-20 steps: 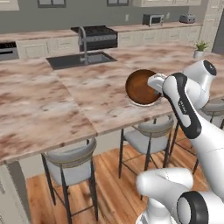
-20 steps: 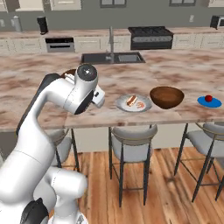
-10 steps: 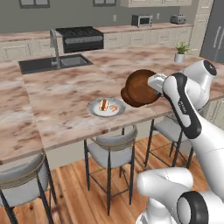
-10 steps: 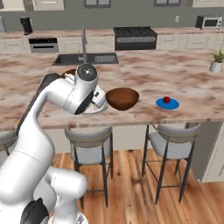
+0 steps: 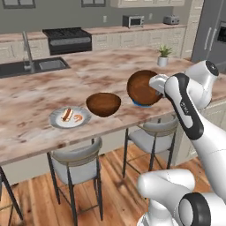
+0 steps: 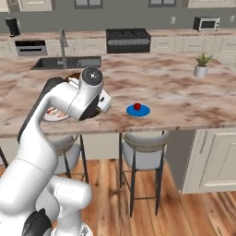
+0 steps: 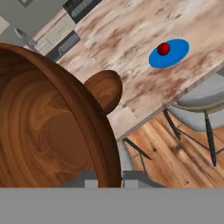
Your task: Take the smaller bowl and place it next to the appetizer plate on the dining counter , and place the larger bowl next to the plate with cooked food.
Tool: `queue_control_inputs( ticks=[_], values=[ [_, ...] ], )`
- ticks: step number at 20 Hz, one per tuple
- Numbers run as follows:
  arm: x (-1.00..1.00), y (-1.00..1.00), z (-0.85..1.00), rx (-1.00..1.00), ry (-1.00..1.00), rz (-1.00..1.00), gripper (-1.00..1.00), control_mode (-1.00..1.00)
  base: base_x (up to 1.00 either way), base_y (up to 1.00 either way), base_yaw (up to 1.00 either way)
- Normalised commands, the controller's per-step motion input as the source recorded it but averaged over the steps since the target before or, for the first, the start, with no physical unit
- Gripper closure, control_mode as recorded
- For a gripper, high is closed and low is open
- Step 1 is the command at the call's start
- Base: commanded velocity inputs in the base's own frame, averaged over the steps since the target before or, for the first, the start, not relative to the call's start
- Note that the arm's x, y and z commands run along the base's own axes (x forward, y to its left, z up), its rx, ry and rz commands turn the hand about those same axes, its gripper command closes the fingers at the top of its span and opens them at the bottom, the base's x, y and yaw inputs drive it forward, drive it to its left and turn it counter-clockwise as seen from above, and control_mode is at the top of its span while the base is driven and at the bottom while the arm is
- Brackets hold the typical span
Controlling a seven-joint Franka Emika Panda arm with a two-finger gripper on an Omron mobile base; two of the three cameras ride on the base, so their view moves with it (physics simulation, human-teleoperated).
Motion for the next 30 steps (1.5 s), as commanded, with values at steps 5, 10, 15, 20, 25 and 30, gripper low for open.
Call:
queue_control_inputs(
  ticks=[5,10,15,20,25,30],
  values=[
    [0.00,0.00,0.00,0.00,0.00,0.00,1.00,1.00,0.00,-0.89,0.00],
    [0.00,0.00,0.00,0.00,0.00,0.00,1.00,1.00,0.00,-0.80,0.00],
    [0.00,0.00,0.00,0.00,0.00,0.00,1.00,1.00,0.02,-0.67,0.00],
    [0.00,0.00,0.00,0.00,0.00,0.00,1.00,1.00,0.37,-0.23,0.06],
    [0.00,0.00,0.00,0.00,0.00,0.00,1.00,1.00,0.66,0.00,0.12],
    [0.00,0.00,0.00,0.00,0.00,0.00,1.00,1.00,0.76,-0.12,0.18]
  ],
)
